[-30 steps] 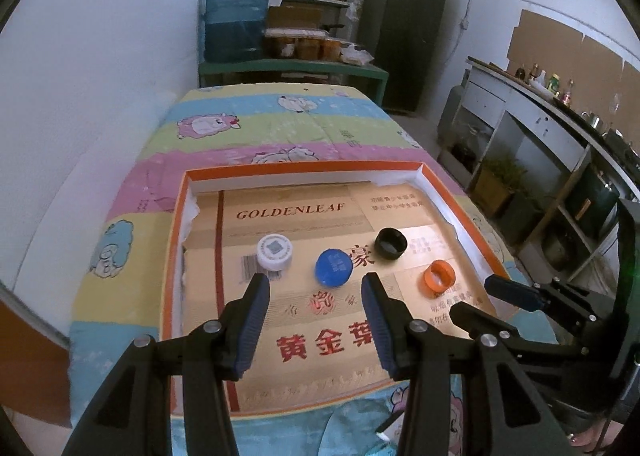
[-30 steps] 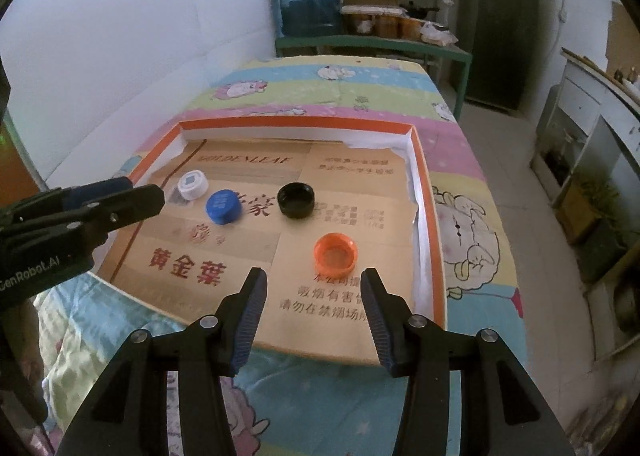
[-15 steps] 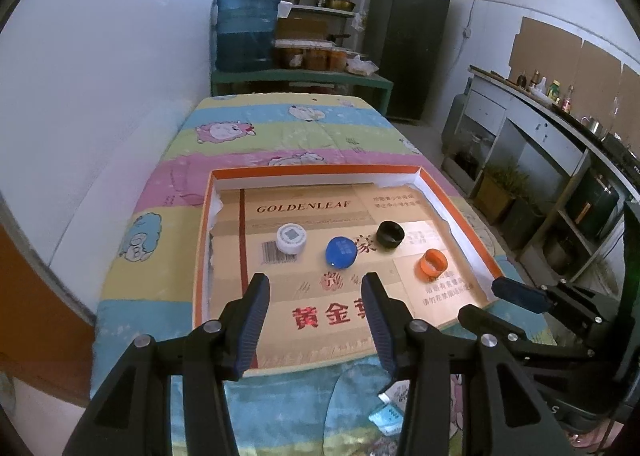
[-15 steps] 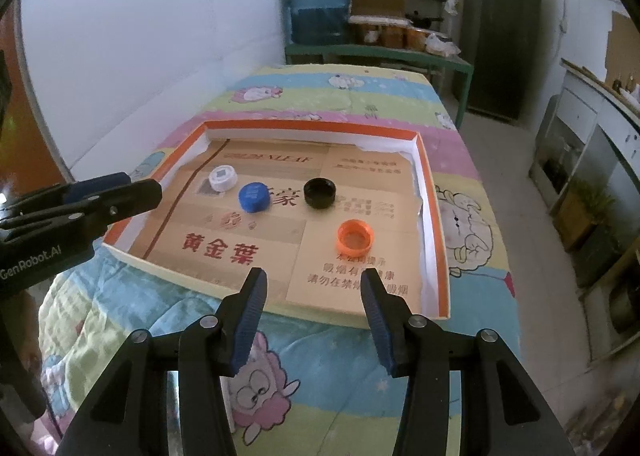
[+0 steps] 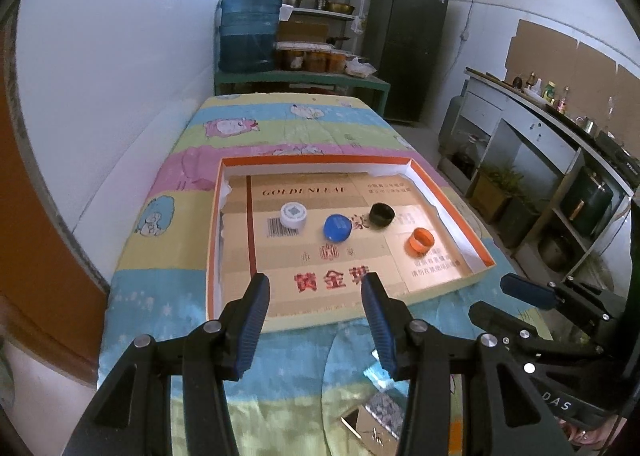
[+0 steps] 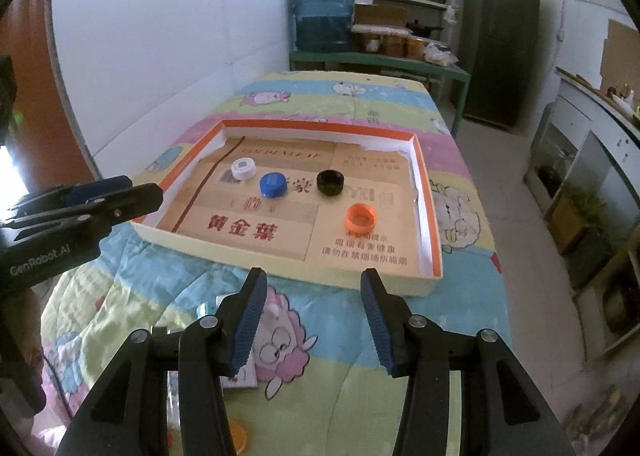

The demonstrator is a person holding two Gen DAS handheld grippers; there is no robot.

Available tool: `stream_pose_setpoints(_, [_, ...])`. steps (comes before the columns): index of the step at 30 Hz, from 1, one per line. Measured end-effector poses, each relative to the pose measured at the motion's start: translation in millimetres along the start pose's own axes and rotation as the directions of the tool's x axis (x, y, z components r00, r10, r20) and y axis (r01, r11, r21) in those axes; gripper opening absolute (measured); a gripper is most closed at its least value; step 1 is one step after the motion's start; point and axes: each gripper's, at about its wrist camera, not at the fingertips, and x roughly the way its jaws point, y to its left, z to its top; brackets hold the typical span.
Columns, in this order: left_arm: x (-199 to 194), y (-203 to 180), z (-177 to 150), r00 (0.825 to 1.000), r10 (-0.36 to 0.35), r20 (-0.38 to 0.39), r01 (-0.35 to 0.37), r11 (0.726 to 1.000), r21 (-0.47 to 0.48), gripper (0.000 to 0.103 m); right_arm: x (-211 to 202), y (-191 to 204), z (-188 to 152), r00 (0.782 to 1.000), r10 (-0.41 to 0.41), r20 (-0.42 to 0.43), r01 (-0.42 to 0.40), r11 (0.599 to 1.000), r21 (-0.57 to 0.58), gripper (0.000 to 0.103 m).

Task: Organize rigid objects
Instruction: 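Move both open tools out of the tray toward the caps on the bedspread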

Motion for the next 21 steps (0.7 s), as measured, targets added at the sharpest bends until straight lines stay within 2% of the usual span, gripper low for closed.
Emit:
stream_pose_setpoints(12, [-21.9,0.1,-32.0,0.999,-0.032,-0.013,0.032,0.999,0.000,0.048,-20.0,13.3,-35.4,1.000,0.000,-0.026,0.000,1.000,-0.003,0.050])
stream_pose_setpoints(21, [-36.4,-14.9,-69.0,0.994,-0.095,-0.047,0.098,0.993,0.071,0.048,-29.6,21.6,-69.7,0.998,0.005,-0.066,-0.005,1.000,-0.002,0.050])
